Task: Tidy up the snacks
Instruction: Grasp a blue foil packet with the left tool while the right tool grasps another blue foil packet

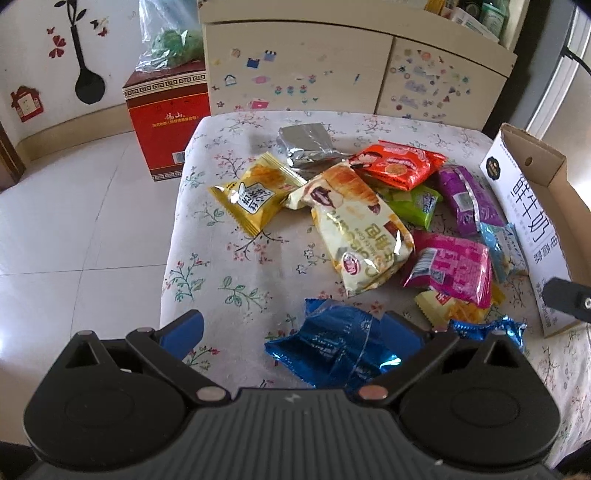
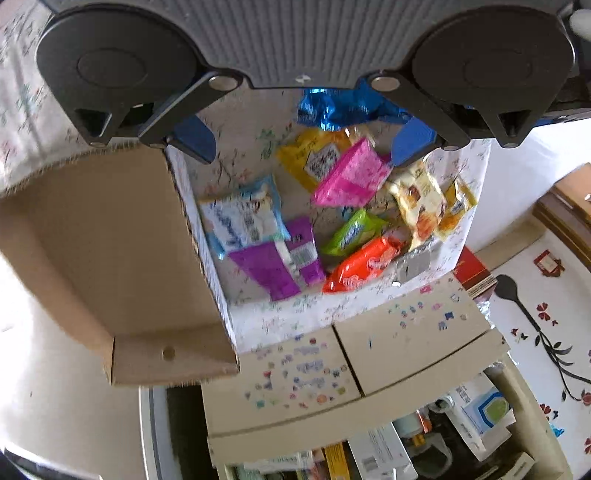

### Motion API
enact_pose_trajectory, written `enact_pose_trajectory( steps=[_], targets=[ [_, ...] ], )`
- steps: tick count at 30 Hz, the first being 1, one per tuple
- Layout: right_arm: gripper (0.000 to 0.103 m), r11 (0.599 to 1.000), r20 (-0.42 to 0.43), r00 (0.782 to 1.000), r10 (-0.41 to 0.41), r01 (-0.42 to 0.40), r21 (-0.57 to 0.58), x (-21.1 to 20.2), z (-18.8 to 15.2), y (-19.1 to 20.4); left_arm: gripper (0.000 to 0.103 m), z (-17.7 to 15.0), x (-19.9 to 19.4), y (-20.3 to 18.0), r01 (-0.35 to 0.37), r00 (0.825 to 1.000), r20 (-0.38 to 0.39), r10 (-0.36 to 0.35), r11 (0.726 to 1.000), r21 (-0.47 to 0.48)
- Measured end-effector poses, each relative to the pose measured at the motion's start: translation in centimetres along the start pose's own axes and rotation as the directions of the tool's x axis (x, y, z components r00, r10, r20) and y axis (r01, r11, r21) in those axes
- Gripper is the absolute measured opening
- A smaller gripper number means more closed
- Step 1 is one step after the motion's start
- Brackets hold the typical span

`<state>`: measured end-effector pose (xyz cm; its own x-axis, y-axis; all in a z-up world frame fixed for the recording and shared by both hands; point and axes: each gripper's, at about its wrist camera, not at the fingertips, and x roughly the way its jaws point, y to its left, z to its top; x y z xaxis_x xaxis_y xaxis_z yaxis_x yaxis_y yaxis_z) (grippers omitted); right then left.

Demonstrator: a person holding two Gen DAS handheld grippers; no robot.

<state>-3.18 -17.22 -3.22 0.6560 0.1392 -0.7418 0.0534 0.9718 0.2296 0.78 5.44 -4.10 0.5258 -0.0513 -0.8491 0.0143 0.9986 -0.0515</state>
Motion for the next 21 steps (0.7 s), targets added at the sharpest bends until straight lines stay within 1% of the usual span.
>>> enact_pose_trajectory(
  steps=[4,7,12,15,18,21],
  targets=[
    [0.103,0.999,-0.068,0.997,0.044,-0.045,-0.012,0.5,-0.8,0.3,0.101,-0.3,0.4,-0.2,0.043,0.999,-0.013,-0.043,0.999,0.012],
    [0.103,0.997,-0.111,0.991,0.071,-0.074,-0.021,1.0,-1.4,0.7,0.101,-0.4,0.6,-0.6,0.045,0.999,-0.016,-0.044,0.999,0.031],
    [0.103,0.997,-0.161,0.986,0.051,-0.060,-0.055,1.9,-1.9,1.5,0.101,-0.4,0.7,-0.7,0.056,0.998,-0.015,-0.055,0.998,0.034],
    [0.103,0.997,-0.180,0.983,0.036,-0.049,-0.066,2.2,-2.3,1.6,0.101,-0.4,0.1,-1.1,0.049,0.999,0.012,-0.050,0.996,0.079],
    [0.103,0.997,-0.193,0.981,0.031,-0.045,-0.065,2.4,-2.4,1.6,0.101,-0.4,-0.5,-1.3,0.028,0.998,0.055,-0.035,0.991,0.132],
    [0.101,0.998,-0.203,0.979,0.013,-0.026,-0.062,2.8,-2.5,1.5,0.101,-0.4,-0.5,-1.5,0.020,0.998,0.061,-0.032,0.981,0.191]
  ],
)
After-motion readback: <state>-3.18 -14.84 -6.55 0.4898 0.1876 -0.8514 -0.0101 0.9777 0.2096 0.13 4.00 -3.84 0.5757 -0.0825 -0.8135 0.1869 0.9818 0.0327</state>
